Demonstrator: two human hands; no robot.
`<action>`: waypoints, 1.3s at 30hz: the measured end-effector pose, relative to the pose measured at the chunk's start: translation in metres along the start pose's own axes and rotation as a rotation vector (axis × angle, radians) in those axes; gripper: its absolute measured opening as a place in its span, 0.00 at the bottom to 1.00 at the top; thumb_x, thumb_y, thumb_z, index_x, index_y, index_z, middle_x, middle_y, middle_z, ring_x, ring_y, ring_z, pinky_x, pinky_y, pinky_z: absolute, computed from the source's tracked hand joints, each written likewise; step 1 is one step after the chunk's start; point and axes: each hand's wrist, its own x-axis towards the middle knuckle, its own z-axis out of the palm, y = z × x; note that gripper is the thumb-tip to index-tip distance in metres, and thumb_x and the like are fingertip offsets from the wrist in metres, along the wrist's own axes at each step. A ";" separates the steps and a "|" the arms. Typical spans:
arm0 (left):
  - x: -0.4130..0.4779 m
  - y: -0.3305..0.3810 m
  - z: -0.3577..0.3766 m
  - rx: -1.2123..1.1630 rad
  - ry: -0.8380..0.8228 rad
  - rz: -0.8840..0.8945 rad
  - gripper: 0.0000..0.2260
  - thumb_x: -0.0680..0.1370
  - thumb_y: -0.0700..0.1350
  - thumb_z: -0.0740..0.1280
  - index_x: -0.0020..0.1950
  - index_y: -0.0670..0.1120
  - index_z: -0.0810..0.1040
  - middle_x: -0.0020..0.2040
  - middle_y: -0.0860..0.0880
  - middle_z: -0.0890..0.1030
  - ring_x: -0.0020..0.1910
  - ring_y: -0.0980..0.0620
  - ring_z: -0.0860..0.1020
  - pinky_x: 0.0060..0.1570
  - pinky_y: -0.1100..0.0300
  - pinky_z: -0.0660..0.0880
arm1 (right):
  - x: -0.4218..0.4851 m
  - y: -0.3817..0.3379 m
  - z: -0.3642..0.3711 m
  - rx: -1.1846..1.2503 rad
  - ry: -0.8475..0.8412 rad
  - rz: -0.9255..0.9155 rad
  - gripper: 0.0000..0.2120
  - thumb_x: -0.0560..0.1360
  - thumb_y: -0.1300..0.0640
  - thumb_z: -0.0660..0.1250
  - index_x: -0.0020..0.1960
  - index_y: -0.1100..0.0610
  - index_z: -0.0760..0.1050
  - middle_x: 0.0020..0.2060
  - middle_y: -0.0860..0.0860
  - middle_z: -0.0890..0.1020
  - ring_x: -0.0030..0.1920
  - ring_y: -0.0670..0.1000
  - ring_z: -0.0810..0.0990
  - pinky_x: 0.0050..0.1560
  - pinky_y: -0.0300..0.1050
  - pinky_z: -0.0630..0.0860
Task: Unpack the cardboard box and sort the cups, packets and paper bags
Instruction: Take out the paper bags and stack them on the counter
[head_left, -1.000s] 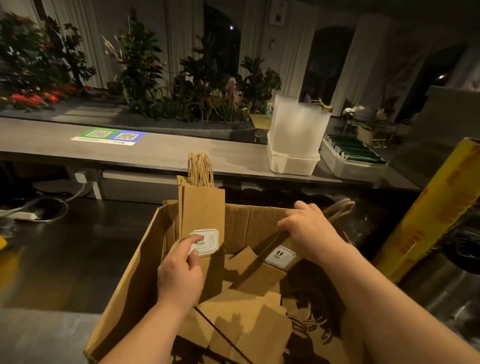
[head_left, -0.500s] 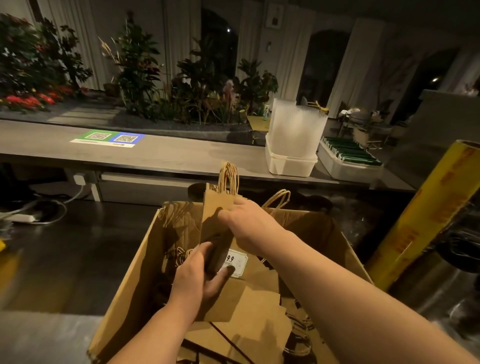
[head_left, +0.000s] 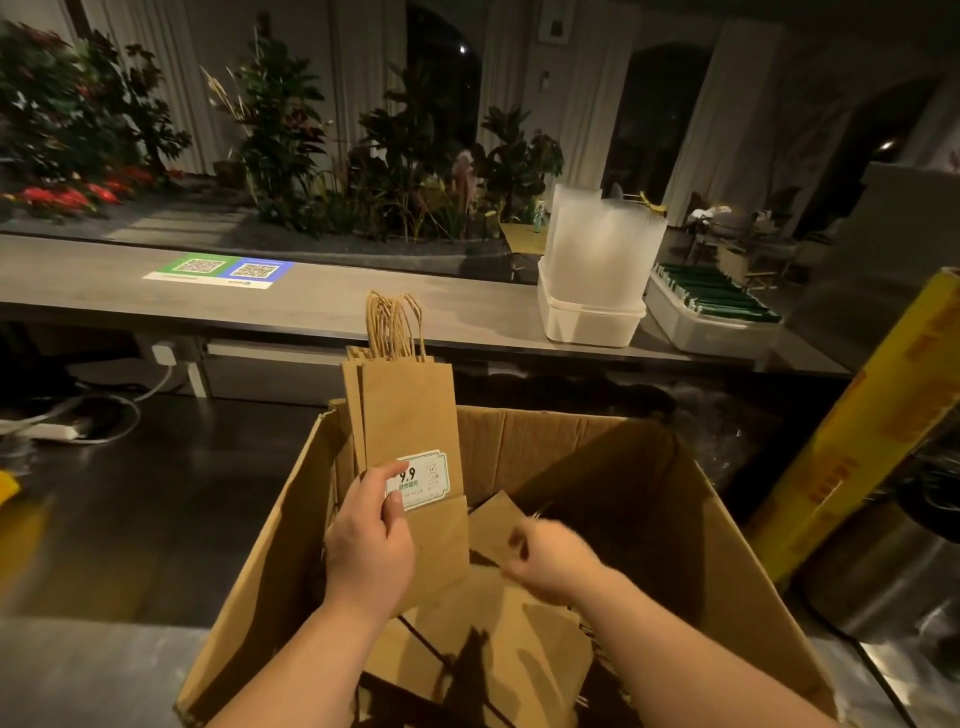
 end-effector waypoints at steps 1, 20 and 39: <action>0.001 -0.001 0.001 0.005 0.001 -0.010 0.15 0.83 0.38 0.62 0.64 0.56 0.74 0.65 0.49 0.78 0.64 0.53 0.76 0.50 0.60 0.82 | 0.002 0.004 0.011 -0.014 -0.123 0.036 0.22 0.77 0.47 0.73 0.68 0.50 0.74 0.61 0.49 0.80 0.60 0.49 0.80 0.60 0.45 0.80; 0.001 -0.012 0.003 0.053 -0.012 -0.118 0.13 0.84 0.41 0.60 0.65 0.55 0.76 0.64 0.48 0.79 0.59 0.57 0.74 0.49 0.57 0.82 | -0.038 0.029 -0.060 0.762 -0.055 0.075 0.10 0.80 0.61 0.68 0.56 0.49 0.80 0.52 0.51 0.85 0.51 0.50 0.86 0.57 0.53 0.83; -0.006 0.005 -0.004 -0.150 -0.144 -0.079 0.08 0.80 0.55 0.68 0.57 0.57 0.76 0.51 0.58 0.82 0.52 0.56 0.81 0.49 0.53 0.83 | -0.049 -0.084 -0.017 0.709 0.277 -0.209 0.20 0.81 0.62 0.68 0.64 0.38 0.73 0.69 0.33 0.68 0.74 0.41 0.64 0.74 0.46 0.68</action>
